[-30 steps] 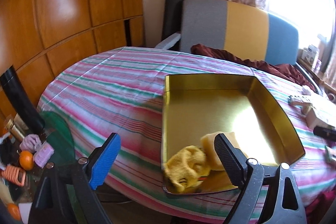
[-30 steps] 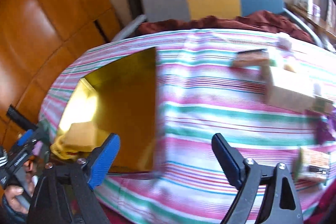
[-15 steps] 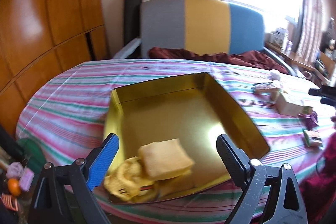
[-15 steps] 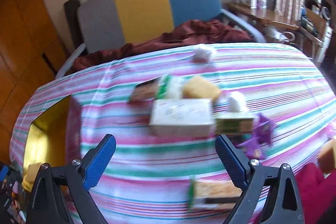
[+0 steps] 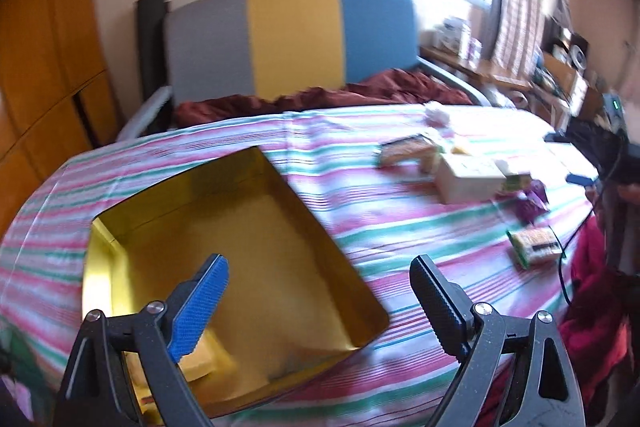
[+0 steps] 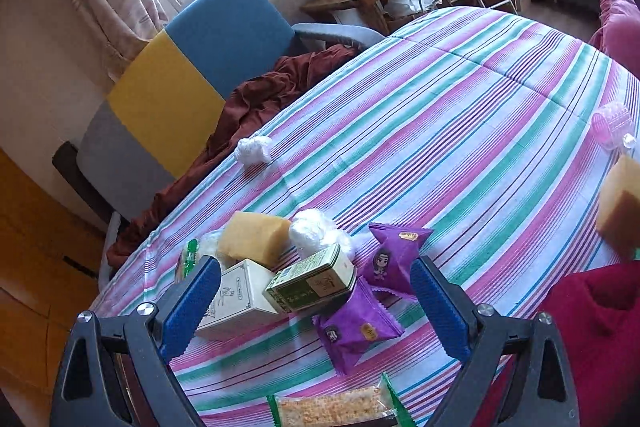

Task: Organize objects
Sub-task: 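Move the left tool to the white printed box and grasp it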

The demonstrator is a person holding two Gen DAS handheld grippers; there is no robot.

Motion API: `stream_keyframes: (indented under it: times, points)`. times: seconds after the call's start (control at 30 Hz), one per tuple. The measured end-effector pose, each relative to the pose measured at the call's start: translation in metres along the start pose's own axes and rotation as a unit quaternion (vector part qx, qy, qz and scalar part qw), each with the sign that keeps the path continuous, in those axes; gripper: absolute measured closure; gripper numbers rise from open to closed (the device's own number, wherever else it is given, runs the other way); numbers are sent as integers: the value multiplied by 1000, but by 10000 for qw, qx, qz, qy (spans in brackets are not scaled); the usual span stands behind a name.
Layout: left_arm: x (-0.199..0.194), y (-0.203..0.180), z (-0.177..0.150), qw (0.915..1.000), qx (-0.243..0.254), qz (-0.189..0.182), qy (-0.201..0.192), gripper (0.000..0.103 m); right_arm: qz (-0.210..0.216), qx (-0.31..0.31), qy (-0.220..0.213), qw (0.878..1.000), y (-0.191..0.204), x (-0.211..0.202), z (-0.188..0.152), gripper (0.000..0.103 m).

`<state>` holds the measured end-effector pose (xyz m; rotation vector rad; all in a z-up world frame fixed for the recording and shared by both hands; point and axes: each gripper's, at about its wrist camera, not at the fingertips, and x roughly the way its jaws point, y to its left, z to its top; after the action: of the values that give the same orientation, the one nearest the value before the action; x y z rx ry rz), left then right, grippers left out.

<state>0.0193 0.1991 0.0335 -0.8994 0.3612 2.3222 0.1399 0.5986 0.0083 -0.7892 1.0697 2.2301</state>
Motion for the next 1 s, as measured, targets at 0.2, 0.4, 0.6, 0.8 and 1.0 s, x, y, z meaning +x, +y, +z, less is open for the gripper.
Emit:
stream_keyframes:
  times: [0.2,0.4,0.6,0.8,1.0]
  points:
    - [23,-42,18,9981,481,-310,229,10,143,152,297,9993,-4,10,-1,6]
    - [40,-85,39,9877,1420,-620,227,10,202,173,316,9991,-5,10,-2,6]
    - [60,-131,60,9595,2660,-930,12,10,332,328,303,9985,-9,10,0,6]
    - [98,-168,76,9369,3313,-1116,-21,10,549,645,303,9959,-20,10,2,6]
    - [147,-188,92,9252,3588,-1226,153,10,690,709,377,9944,-22,14,3,6]
